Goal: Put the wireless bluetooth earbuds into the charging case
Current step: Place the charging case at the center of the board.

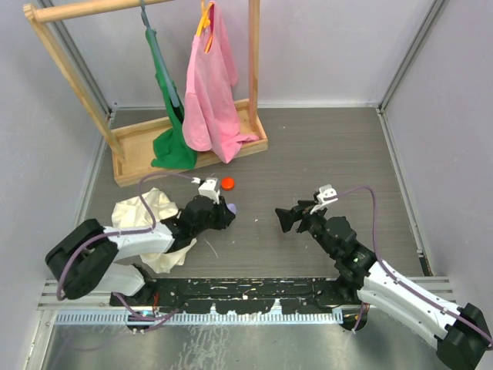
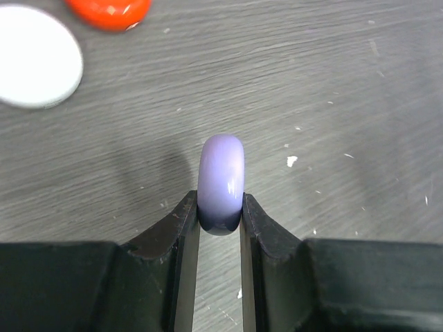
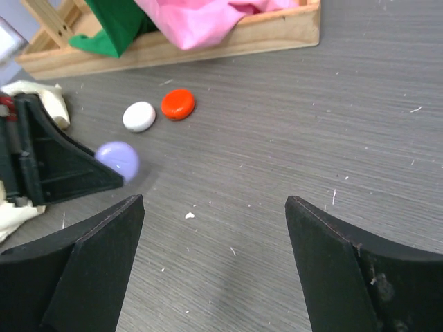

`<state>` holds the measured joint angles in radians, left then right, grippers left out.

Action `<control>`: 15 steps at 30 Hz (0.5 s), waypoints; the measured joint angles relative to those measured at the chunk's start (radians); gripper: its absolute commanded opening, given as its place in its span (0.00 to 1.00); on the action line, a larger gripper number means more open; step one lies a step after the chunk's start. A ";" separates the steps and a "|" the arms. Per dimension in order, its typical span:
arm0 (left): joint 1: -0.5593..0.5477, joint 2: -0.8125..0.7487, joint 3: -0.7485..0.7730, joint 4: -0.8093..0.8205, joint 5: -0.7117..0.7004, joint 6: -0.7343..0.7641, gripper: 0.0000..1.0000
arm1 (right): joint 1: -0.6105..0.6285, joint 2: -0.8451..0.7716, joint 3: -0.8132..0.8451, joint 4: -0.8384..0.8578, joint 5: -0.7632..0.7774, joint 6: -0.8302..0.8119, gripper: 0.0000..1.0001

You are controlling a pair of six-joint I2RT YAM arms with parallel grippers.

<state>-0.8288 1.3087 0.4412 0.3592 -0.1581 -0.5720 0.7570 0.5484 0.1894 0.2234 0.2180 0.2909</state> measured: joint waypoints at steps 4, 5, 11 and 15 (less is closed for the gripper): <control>0.043 0.104 0.010 0.010 0.005 -0.123 0.22 | 0.000 -0.072 -0.023 -0.001 0.024 0.003 0.89; 0.057 0.129 0.016 0.013 0.010 -0.154 0.24 | 0.000 -0.088 -0.025 -0.005 0.027 0.003 0.89; 0.113 0.229 0.064 0.060 0.024 -0.305 0.28 | 0.000 -0.110 -0.025 -0.018 0.033 0.003 0.89; 0.144 0.268 0.074 0.097 0.033 -0.388 0.36 | 0.000 -0.110 -0.025 -0.031 0.033 0.003 0.89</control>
<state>-0.6849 1.5764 0.5156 0.4561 -0.1253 -0.9600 0.7570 0.4381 0.1642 0.1925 0.2508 0.2935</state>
